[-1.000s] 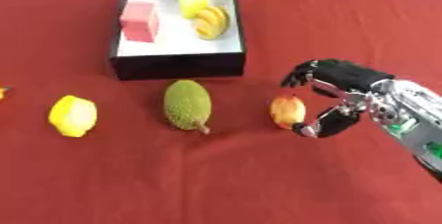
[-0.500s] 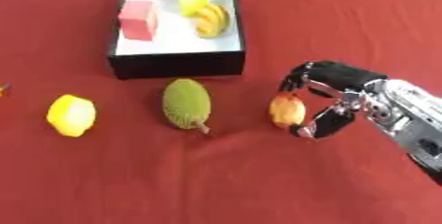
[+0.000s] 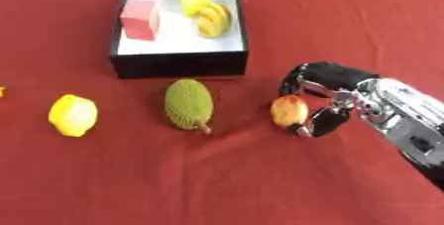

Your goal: Pick up objects on the table and place them in the box.

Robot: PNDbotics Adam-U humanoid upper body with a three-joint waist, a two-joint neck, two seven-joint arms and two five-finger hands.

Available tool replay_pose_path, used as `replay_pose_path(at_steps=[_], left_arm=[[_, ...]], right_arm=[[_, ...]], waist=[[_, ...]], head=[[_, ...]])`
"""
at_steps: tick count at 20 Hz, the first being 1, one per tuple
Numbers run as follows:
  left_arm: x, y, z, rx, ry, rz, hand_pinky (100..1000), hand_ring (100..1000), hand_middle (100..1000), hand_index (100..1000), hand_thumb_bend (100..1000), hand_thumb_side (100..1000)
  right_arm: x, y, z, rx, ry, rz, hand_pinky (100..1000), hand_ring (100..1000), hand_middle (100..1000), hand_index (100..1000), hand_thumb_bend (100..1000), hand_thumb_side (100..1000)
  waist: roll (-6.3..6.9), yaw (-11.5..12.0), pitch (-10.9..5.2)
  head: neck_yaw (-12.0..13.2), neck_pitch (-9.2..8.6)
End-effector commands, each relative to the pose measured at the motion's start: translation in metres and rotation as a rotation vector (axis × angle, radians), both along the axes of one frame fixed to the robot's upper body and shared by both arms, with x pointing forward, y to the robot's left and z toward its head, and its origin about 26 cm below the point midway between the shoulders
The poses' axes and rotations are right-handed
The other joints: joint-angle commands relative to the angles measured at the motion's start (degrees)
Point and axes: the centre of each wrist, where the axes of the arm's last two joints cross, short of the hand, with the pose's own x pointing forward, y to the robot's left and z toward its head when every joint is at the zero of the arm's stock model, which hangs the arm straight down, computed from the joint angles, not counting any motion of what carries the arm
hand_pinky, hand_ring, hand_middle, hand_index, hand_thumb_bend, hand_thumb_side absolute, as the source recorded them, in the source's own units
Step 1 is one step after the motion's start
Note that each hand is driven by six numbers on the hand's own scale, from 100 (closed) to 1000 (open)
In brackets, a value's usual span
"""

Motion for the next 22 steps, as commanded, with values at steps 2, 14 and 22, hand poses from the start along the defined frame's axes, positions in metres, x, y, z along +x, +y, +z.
replay_pose_path(at_steps=[2, 14, 22], left_arm=[[-0.004, 0.005, 0.011, 0.015, -0.030, 0.009, 762, 856, 805, 857, 597, 624], [-0.005, 0.007, 0.012, 0.022, -0.030, 0.013, 763, 859, 805, 857, 591, 625], [-0.006, 0.008, 0.013, 0.031, -0.032, 0.015, 763, 860, 804, 857, 588, 625]], right_arm=[[0.001, -0.004, 0.005, -0.031, -0.017, -0.011, 748, 683, 514, 642, 461, 100], [-0.014, 0.001, 0.030, -0.013, -0.009, 0.048, 746, 656, 487, 628, 420, 100], [-0.032, 0.008, 0.073, 0.028, -0.087, 0.096, 749, 655, 493, 638, 439, 100]], waist=[[0.20, 0.09, -0.99], [-0.02, -0.30, -1.24], [-0.11, -0.51, -1.42]], head=[[0.01, -0.31], [0.36, -0.26], [0.56, -0.35]])
